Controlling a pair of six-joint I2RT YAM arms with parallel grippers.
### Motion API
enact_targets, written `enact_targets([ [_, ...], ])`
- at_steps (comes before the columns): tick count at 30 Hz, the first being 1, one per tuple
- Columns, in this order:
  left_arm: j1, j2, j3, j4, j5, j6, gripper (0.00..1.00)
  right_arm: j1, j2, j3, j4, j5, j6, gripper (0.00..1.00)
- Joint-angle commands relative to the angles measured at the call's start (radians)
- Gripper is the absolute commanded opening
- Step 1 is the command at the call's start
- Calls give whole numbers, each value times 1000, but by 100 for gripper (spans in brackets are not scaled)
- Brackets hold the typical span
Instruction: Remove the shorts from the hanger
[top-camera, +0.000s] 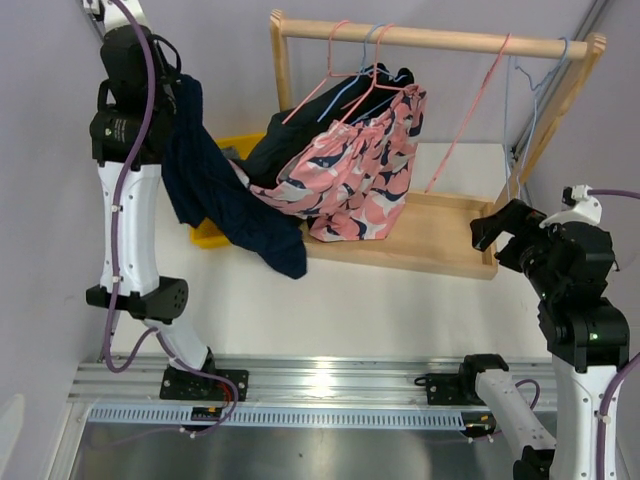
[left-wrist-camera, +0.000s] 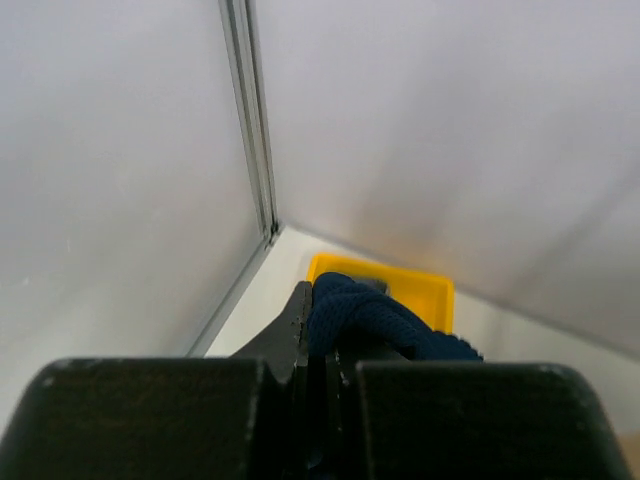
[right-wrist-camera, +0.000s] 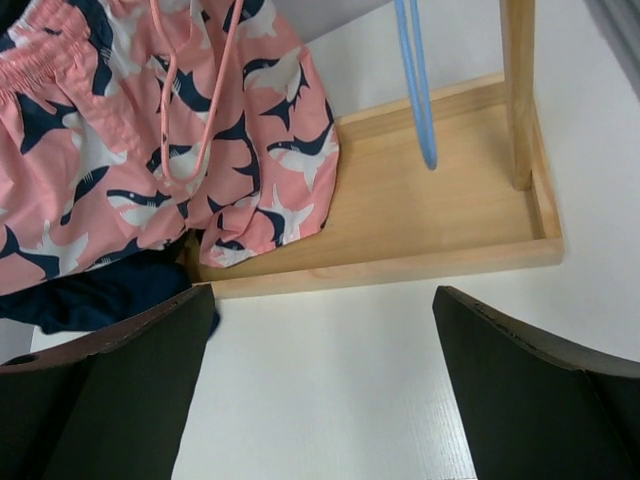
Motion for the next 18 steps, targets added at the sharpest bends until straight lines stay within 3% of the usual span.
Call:
enact_targets([
  [1,19,12,102,178,-79,-13,0,-1,-22,-47,94,-49,5,99],
  [6,17,-113,-25,418,-148,9,0,-1,-33,-128,151,-77,10,99],
  [11,16,-188,-34,511,-198,87,0,-1,-34,-186,206,-107,27,99],
  [18,16,-88,27,560,-107,122,0,-1,-31,-189,206,-127,19,100],
])
